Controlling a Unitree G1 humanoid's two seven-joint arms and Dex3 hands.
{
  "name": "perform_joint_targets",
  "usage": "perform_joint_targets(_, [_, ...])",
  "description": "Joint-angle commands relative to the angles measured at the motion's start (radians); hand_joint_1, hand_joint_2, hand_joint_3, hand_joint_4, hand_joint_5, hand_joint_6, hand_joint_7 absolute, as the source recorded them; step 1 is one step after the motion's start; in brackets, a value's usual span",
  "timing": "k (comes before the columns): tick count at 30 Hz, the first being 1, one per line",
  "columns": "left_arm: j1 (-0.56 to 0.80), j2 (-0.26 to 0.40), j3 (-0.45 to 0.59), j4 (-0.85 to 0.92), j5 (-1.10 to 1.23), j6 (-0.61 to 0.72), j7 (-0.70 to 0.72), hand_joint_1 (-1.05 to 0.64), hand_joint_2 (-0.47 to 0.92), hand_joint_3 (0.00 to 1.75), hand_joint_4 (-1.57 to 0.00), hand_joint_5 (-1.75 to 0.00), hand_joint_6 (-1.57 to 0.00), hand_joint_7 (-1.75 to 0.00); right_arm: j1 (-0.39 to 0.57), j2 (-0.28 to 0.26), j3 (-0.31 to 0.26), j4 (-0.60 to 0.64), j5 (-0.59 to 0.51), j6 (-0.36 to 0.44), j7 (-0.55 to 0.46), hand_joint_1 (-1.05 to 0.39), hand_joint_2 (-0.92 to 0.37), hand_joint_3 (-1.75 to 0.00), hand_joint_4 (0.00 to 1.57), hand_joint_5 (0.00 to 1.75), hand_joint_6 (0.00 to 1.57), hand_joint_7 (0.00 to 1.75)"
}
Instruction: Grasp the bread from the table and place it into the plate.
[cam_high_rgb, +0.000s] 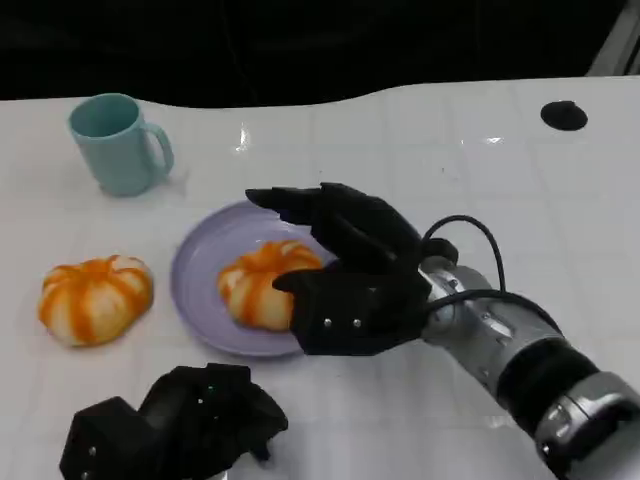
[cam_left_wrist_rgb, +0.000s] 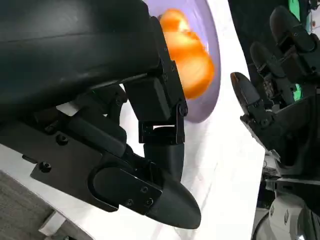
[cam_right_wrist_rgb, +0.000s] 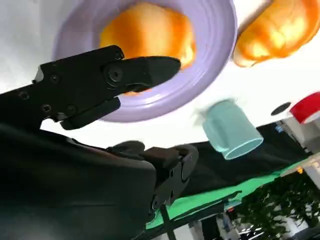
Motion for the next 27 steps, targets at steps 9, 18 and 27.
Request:
perform_joint_targets(9, [0.017,0.005,0.007,0.0,-0.002,0.02,0.004,-1.05,0.84,0.01,-0.91,-1.52,-1.29,-0.75,0.122,-0.116,-0.022,-0.241,0.05,-0.008,0.092,-0.65,-0.92,-0.23,0.02,0.21,0.16,0.02])
perform_joint_targets(18, [0.009,0.005,0.003,0.01,0.013,0.009,0.014,-1.05,0.85,0.01,-0.9,-1.51,-1.29,-0.75,0.25,-0.216,-0.053,-0.389,0.057,-0.122,0.055,-0.61,-0.92,-0.18,0.1,0.31,0.22,0.04])
perform_joint_targets(27, [0.011,0.0,0.011,0.018,-0.004,0.002,0.003,-1.04,0.84,0.0,-0.89,-1.5,-1.29,-0.75,0.469,-0.312,-0.152,-0.504,0.106,-0.351,-0.06,-0.41,-0.92,-0.09,0.31,0.7,0.54,0.17])
